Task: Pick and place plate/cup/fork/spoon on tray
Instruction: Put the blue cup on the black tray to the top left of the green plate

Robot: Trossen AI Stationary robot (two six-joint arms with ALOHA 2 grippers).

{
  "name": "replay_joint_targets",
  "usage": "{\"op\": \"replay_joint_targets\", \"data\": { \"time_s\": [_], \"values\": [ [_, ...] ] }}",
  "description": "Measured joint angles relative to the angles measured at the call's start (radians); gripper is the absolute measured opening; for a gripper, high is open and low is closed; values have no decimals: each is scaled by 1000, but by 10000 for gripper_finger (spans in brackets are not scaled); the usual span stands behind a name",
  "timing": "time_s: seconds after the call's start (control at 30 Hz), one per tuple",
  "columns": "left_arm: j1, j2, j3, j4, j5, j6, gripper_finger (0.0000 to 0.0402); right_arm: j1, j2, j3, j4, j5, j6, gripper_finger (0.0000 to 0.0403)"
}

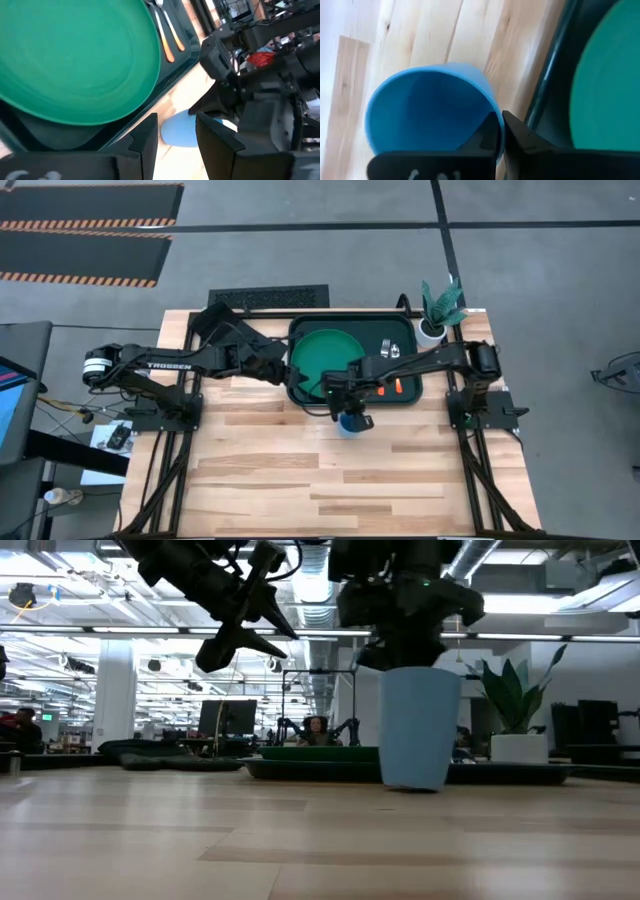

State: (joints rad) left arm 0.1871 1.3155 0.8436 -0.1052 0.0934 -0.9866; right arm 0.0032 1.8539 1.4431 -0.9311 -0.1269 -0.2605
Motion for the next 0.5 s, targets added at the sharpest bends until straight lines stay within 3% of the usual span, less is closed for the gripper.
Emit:
{"op": "replay_joint_targets", "data": {
  "time_s": [0.27, 0.5],
  "values": [
    [0, 0, 0, -63, 15, 33, 116, 0, 76, 95, -25, -27, -88, 74],
    [0, 0, 0, -94, 39, 41, 116, 0, 72, 108, -52, -30, -103, 140]
  ]
}}
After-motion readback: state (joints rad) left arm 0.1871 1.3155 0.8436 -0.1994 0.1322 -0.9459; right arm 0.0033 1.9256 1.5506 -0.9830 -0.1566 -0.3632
